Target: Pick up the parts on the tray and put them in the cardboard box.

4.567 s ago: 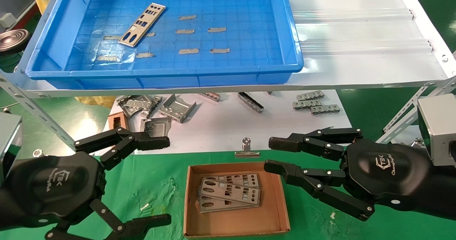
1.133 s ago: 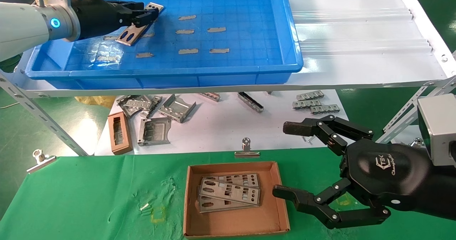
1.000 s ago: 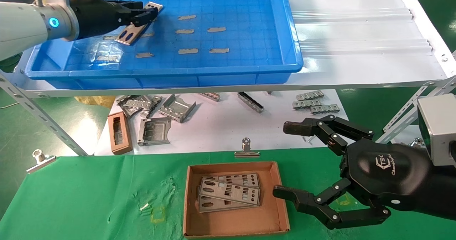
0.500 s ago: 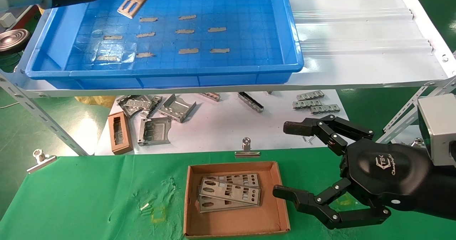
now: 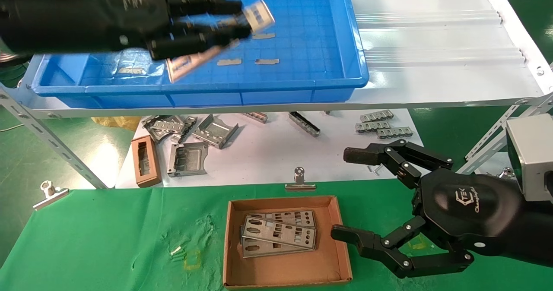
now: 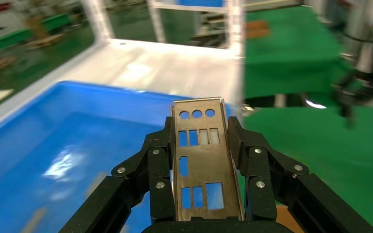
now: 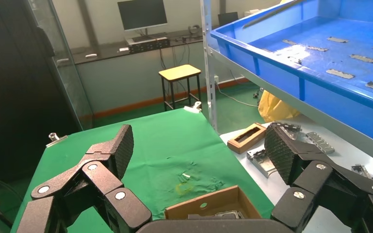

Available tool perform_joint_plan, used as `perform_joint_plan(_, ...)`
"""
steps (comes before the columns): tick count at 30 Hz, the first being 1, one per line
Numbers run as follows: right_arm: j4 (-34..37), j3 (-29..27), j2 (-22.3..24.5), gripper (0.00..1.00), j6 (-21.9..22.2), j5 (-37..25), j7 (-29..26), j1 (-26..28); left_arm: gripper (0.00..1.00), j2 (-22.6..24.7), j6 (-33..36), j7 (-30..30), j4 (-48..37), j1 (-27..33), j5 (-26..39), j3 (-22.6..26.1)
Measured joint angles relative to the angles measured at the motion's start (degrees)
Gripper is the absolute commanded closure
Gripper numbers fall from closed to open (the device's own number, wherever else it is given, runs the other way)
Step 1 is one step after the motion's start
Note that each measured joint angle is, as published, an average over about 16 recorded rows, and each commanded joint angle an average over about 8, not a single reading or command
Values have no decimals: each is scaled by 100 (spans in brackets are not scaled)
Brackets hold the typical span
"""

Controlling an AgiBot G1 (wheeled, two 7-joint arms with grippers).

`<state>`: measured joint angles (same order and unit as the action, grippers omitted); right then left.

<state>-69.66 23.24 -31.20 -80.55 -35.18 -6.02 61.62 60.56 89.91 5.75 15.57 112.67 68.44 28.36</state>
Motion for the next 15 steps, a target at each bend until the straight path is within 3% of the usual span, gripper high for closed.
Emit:
perform_joint_plan(9, 0, 0, 0, 0, 0, 0, 0, 0, 100, -687, 157, -317, 2217, -1298, -1223, 778)
perform_joint_plan(15, 0, 0, 0, 0, 0, 0, 0, 0, 100, -786, -241, -239, 3050, -2085, -1495, 1405)
